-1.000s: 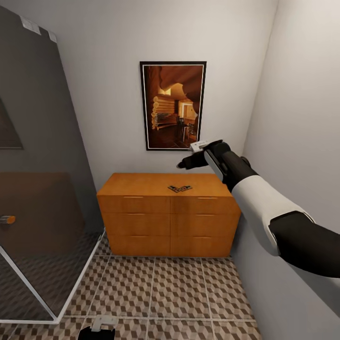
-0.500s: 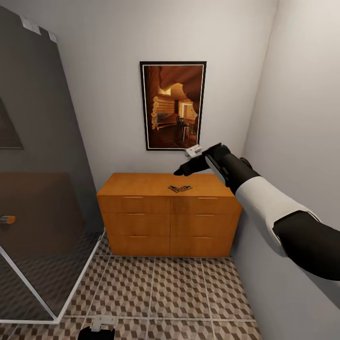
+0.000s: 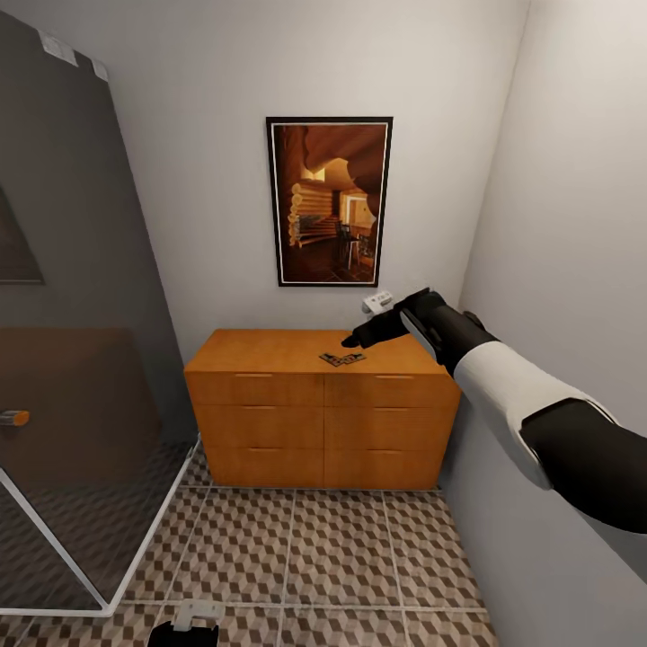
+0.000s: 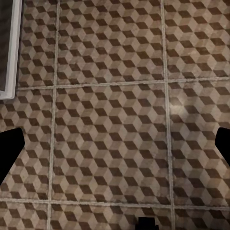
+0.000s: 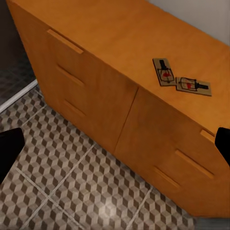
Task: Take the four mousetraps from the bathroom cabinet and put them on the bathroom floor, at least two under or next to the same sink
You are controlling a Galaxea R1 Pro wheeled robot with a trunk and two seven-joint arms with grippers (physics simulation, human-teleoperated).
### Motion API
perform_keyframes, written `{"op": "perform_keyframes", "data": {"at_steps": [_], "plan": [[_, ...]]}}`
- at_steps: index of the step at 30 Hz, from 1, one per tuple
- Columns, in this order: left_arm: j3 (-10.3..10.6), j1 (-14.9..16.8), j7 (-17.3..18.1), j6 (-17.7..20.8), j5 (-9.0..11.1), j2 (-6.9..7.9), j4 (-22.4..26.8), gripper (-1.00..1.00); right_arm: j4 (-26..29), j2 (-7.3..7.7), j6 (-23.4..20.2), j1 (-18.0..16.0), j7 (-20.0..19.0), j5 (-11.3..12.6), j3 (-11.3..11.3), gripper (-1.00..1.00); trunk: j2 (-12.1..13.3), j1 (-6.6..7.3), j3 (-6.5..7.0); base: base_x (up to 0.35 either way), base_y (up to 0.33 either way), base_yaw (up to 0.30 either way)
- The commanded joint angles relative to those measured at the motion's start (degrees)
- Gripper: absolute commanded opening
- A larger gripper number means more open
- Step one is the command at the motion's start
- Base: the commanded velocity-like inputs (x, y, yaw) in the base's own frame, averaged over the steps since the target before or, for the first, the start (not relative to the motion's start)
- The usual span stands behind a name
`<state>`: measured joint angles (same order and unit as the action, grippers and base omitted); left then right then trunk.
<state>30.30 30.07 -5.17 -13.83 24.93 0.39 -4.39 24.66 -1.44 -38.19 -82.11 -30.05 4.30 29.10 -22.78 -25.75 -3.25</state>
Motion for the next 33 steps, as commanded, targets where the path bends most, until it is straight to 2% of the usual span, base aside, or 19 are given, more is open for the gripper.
{"op": "perform_keyframes", "data": {"at_steps": [1, 8, 25, 33], "plan": [[0.5, 0.1, 0.0, -0.3, 0.4, -0.04, -0.2, 1.00, -0.4, 0.04, -0.1, -0.1, 0.1, 0.5, 0.3, 1.00, -0.1, -0.04, -0.13, 0.000, 0.000, 0.000], [0.5, 0.1, 0.0, -0.2, 0.4, -0.04, -0.2, 1.00, -0.8, 0.03, 0.1, -0.1, 0.1, 0.5, 0.3, 1.00, -0.1, -0.04, -0.13, 0.072, 0.000, 0.000], [0.5, 0.1, 0.0, -0.3, 0.4, -0.04, -0.2, 1.00, -1.7, 0.03, 0.2, -0.1, 0.2, 0.5, 0.3, 1.00, -0.1, -0.04, -0.13, 0.222, 0.000, 0.000], [0.5, 0.1, 0.0, -0.3, 0.4, -0.04, -0.2, 1.00, -2.2, 0.03, 1.3, -0.1, 0.2, 0.5, 0.3, 1.00, -0.1, -0.04, -0.13, 0.062, 0.000, 0.000]]}}
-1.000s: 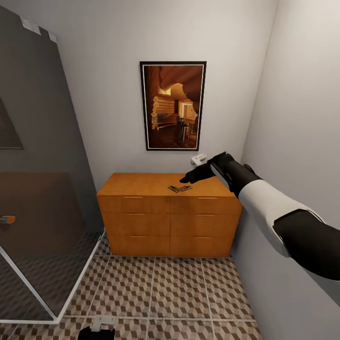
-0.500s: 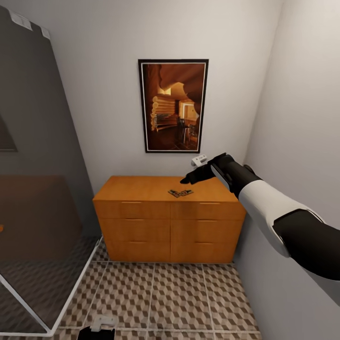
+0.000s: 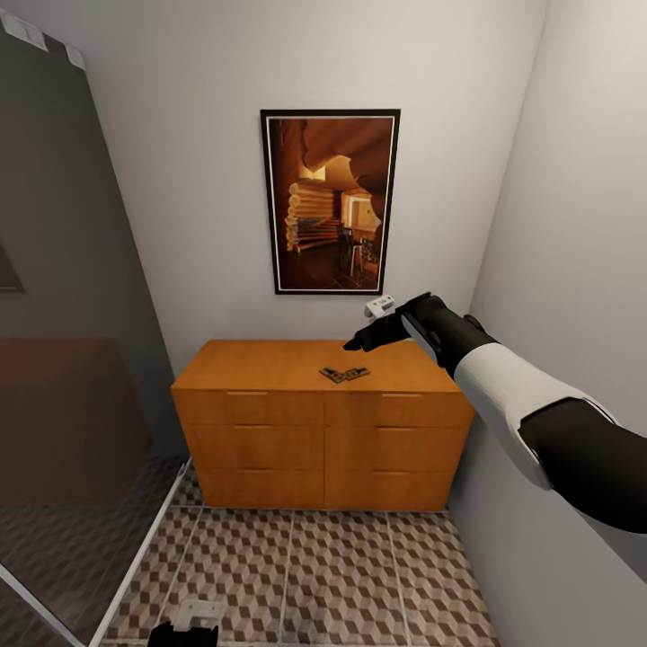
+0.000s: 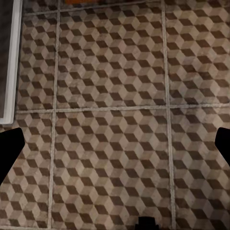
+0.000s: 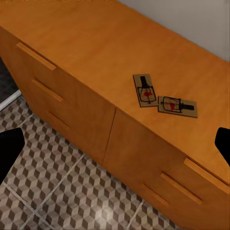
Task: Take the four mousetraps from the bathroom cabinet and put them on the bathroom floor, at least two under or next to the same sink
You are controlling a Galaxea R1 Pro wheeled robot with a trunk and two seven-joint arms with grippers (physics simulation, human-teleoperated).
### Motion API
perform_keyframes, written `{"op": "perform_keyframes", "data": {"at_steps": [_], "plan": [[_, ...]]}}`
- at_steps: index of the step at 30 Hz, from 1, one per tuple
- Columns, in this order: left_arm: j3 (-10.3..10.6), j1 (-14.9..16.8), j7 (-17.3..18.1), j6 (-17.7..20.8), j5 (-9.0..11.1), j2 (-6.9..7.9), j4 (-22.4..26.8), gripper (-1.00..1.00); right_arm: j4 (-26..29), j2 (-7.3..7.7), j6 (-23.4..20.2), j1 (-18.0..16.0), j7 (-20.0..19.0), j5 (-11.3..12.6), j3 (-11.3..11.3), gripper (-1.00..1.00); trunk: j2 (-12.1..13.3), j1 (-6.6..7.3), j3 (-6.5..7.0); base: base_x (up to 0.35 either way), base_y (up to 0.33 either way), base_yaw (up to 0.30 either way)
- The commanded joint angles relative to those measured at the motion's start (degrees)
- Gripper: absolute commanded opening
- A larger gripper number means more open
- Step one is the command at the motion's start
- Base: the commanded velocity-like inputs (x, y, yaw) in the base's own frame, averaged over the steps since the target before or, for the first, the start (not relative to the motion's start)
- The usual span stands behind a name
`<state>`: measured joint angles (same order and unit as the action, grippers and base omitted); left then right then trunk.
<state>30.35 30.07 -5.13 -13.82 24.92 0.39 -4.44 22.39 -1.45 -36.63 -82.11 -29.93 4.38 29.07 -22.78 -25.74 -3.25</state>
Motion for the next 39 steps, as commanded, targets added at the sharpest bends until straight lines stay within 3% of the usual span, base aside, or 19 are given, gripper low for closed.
{"op": "perform_keyframes", "data": {"at_steps": [1, 9, 24, 29, 39], "plan": [[0.5, 0.1, 0.0, -0.3, 0.4, -0.02, -0.2, 1.00, 0.0, 0.04, -0.2, -0.1, 0.1, 0.5, 0.4, 1.00, -0.1, -0.04, -0.14, 0.016, 0.000, 0.000], [0.5, -3.5, 0.1, -0.3, 0.4, 1.64, -0.3, 1.00, -0.5, 0.01, 0.4, -0.1, 0.1, 0.5, 0.4, 1.00, -0.1, -0.04, -0.14, 0.005, 0.000, 0.000], [0.5, -13.5, 0.2, -0.3, 0.4, 3.74, -0.2, 1.00, -1.5, 0.01, 1.2, -0.1, 0.1, 0.5, 0.4, 1.00, -0.1, -0.04, -0.14, 0.000, 0.000, 0.000], [0.5, -16.6, 0.2, -0.3, 0.4, 4.62, -0.2, 1.00, -4.1, -0.15, 3.6, -0.1, 0.2, 0.5, 0.4, 1.00, -0.1, -0.04, -0.14, 0.000, 0.000, 0.000], [0.5, -18.8, 0.2, -0.3, 0.4, 5.28, -0.2, 1.00, -6.6, -0.38, 4.7, -0.1, 0.3, 0.5, 0.4, 1.00, -0.1, -0.04, -0.14, 0.000, 0.000, 0.000]]}}
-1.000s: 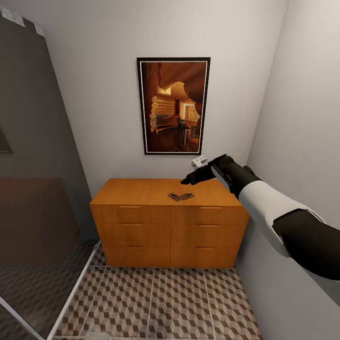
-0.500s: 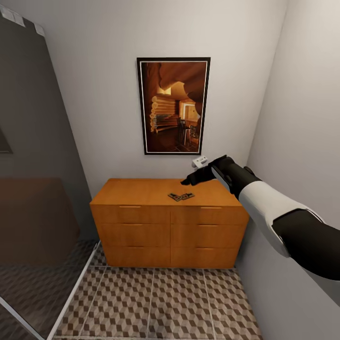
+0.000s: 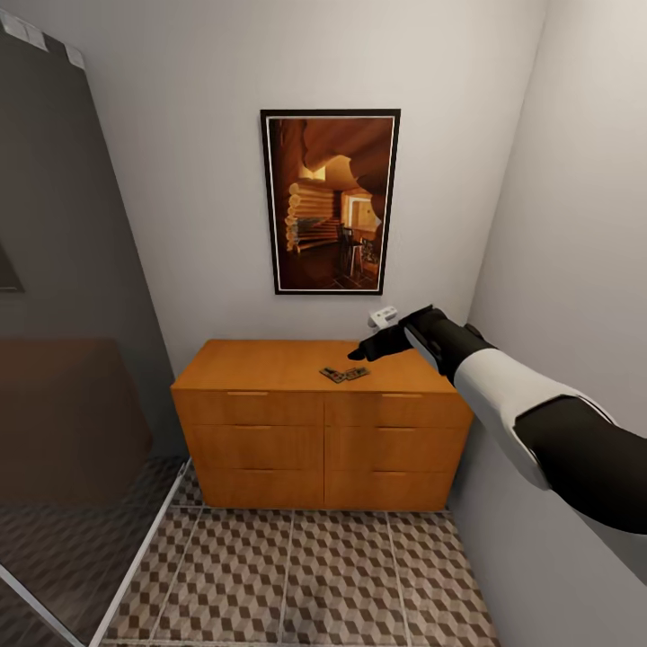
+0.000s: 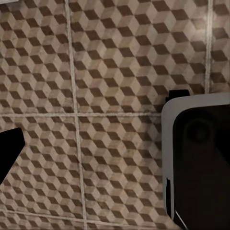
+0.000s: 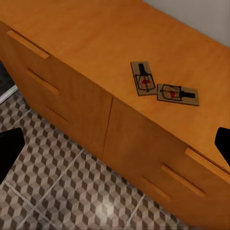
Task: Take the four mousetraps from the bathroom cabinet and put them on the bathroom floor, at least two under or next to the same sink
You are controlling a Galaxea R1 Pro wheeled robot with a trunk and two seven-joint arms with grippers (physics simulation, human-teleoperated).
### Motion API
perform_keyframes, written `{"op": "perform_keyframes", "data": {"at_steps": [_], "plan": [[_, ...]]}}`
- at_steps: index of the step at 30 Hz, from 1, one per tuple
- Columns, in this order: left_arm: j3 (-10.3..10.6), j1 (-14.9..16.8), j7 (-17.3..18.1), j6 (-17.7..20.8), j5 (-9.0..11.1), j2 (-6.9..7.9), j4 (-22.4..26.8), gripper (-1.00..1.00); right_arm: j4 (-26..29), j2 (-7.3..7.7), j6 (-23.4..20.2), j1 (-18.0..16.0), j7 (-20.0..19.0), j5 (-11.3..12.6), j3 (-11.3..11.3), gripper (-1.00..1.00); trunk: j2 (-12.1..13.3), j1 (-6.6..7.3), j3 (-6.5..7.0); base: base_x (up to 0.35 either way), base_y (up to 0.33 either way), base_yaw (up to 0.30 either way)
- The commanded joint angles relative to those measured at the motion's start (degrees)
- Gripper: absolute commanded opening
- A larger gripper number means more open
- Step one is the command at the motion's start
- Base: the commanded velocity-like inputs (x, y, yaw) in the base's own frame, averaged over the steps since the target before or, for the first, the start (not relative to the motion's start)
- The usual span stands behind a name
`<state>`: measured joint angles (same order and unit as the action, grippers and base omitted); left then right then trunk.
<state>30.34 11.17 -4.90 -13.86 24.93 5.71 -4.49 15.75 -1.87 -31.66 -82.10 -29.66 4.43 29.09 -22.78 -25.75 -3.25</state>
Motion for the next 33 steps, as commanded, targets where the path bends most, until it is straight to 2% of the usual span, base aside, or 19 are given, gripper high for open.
{"op": "perform_keyframes", "data": {"at_steps": [1, 11, 33], "plan": [[0.5, -0.2, 0.0, -0.3, 0.4, -0.02, -0.2, 1.00, -0.5, 0.01, 0.1, -0.1, 0.0, 0.5, 0.4, 1.00, -0.1, -0.04, -0.13, 0.000, 0.000, 0.000], [0.5, -0.7, 0.0, -0.3, 0.4, 0.40, -0.2, 1.00, -1.7, 0.10, 4.3, -0.1, -0.3, 0.6, 0.4, 1.00, -0.1, -0.04, -0.13, 0.000, 0.000, 0.000], [0.5, -0.7, 0.0, -0.3, 0.4, 0.43, -0.1, 1.00, -2.0, 0.29, 4.7, 0.1, -0.2, 0.6, 0.3, 1.00, -0.1, -0.04, -0.13, 0.000, 0.000, 0.000]]}}
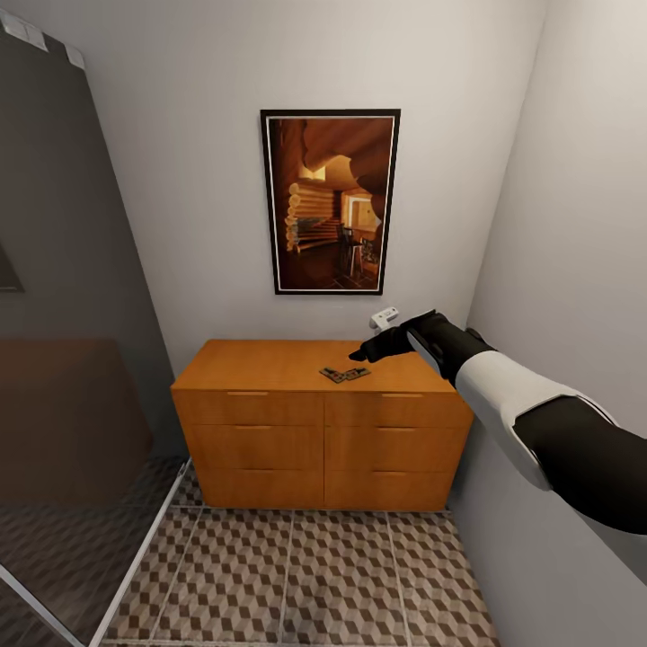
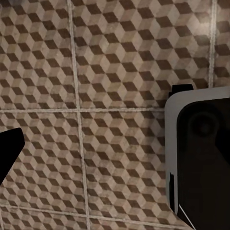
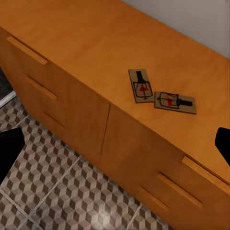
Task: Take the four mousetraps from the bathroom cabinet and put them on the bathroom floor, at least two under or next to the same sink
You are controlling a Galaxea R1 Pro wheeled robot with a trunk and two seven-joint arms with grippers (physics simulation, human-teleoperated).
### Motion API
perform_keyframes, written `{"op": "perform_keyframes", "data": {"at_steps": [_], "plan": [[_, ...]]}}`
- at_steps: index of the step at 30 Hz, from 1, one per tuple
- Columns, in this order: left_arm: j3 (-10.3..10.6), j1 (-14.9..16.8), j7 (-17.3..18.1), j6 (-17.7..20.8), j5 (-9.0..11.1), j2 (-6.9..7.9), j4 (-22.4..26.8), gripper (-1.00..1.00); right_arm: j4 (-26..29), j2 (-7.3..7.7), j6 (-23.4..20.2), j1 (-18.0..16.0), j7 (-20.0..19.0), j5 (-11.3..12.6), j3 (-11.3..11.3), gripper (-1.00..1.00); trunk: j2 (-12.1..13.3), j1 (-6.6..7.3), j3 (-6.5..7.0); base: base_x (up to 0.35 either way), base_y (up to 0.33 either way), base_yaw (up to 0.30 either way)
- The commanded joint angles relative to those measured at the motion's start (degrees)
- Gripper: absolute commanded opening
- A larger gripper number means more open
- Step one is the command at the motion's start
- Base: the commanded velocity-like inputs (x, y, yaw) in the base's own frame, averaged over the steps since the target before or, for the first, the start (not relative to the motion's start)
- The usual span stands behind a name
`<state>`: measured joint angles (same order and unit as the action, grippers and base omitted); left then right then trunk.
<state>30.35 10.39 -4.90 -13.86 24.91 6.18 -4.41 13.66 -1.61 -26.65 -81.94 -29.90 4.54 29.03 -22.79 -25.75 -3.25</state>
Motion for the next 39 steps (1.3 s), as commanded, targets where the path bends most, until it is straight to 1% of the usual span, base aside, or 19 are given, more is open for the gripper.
{"op": "perform_keyframes", "data": {"at_steps": [1, 28, 39], "plan": [[0.5, 0.1, 0.0, -0.3, 0.4, -0.05, -0.2, 1.00, 0.1, 0.05, -0.3, -0.1, 0.0, 0.5, 0.3, 1.00, -0.1, -0.04, -0.13, 0.000, 0.000, 0.000], [0.5, 0.1, 0.0, -0.3, 0.3, -0.12, -0.2, 1.00, 0.1, 0.22, -0.3, -0.1, 0.0, 0.5, 0.3, 1.00, -0.1, -0.04, -0.13, 0.001, 0.000, 0.000], [0.5, 0.1, 0.1, -0.3, 0.3, -0.20, -0.2, 1.00, 0.0, 0.32, -0.3, 0.0, 0.1, 0.4, 0.3, 1.00, -0.1, -0.04, -0.13, 0.130, 0.043, 0.000]]}}
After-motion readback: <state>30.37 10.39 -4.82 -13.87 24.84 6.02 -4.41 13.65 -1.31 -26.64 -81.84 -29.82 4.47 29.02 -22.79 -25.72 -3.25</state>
